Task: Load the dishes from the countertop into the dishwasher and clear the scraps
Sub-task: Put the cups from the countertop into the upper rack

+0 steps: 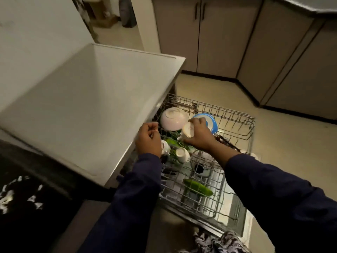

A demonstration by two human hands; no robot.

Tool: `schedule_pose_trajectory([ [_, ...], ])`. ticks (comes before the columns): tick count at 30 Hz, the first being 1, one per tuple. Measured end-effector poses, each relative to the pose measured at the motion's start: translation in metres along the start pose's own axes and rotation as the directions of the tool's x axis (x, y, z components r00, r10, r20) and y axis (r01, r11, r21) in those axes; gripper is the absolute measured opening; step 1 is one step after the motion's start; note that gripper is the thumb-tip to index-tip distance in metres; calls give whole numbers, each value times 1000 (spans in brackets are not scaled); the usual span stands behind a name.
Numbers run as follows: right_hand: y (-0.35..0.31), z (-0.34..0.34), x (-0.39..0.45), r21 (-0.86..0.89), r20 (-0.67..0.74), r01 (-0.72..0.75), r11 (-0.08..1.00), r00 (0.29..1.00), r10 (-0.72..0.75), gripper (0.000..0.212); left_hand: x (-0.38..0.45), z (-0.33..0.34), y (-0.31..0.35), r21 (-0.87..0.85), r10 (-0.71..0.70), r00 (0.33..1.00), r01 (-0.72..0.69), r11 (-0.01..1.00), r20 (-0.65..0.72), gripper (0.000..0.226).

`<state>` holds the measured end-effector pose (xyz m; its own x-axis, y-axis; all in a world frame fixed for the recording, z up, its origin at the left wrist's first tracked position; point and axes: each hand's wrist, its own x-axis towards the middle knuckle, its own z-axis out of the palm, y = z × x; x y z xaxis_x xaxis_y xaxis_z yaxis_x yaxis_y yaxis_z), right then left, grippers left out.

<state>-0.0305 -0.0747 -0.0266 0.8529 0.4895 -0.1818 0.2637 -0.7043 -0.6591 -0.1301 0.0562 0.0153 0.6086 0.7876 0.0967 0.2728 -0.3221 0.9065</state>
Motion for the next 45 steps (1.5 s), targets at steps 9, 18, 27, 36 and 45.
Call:
schedule_pose_trajectory([
  [9, 120, 59, 2, -55, 164, -110, 992, 979, 118, 76, -7, 79, -52, 103, -66, 996, 60, 993, 53, 18],
  [18, 169, 101, 9, -121, 225, -110, 987, 965, 135, 71, -14, 113, -96, 153, -186, 974, 166, 974, 127, 19],
  [27, 179, 117, 10, -253, 235, -17, 967, 969, 79, 73, -17, 120, -105, 152, -213, 969, 193, 969, 129, 21],
  [36, 180, 119, 15, -383, 277, -11, 924, 952, 126, 76, -17, 112, -108, 176, -228, 966, 205, 963, 124, 20],
  [45, 176, 115, 13, -337, 301, -64, 939, 938, 172, 96, -26, 105, -107, 154, -230, 960, 206, 966, 158, 22],
])
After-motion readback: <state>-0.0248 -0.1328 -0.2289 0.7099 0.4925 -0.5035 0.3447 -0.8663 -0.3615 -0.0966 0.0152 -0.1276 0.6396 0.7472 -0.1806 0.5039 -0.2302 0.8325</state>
